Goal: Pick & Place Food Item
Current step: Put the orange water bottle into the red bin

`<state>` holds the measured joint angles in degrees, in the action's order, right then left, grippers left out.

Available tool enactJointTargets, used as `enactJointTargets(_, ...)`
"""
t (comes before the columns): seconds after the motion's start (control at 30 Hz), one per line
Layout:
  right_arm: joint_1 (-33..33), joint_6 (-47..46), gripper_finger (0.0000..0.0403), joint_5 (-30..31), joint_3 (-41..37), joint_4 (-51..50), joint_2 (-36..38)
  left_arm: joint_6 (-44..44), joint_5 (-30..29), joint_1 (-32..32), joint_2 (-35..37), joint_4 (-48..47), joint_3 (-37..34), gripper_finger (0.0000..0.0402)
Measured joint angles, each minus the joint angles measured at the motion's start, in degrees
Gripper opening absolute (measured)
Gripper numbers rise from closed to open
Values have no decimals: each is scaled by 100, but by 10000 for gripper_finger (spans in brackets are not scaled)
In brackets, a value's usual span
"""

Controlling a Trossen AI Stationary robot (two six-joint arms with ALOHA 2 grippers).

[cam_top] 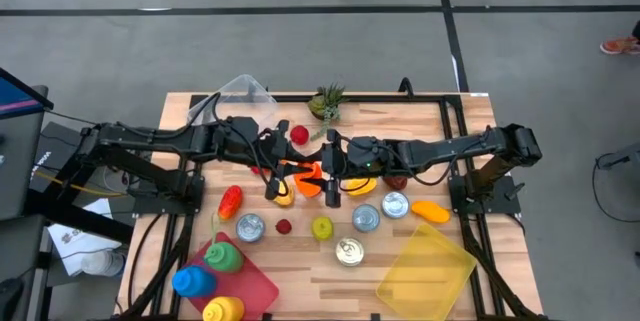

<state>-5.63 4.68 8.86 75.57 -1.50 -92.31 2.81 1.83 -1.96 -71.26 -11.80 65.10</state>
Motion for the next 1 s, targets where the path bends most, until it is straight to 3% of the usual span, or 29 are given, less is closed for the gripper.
enactJointTargets(0.2, -2, -15, 227, 0, 13, -13, 181, -8, -10, -26, 209, 237, -11, 57)
enactJointTargets(0.43, 7, 31, 249, 46, 13, -652, 963, -213, 20, -152, 861, 291, -13, 56)
enactJointTargets(0.7, 48, 68, 242, 140, 5, -1862, 2357, -469, 7, -1136, 1412, 216, -7, 57)
enactJointTargets(0.83, 134, 272, 191, 485, -277, -2035, 3330, -591, -404, -1831, 1442, 226, -7, 57)
enactJointTargets(1.0, 510, 170, 70, 495, -1069, -2186, 4822, -719, -988, -2389, 1353, 190, -7, 58)
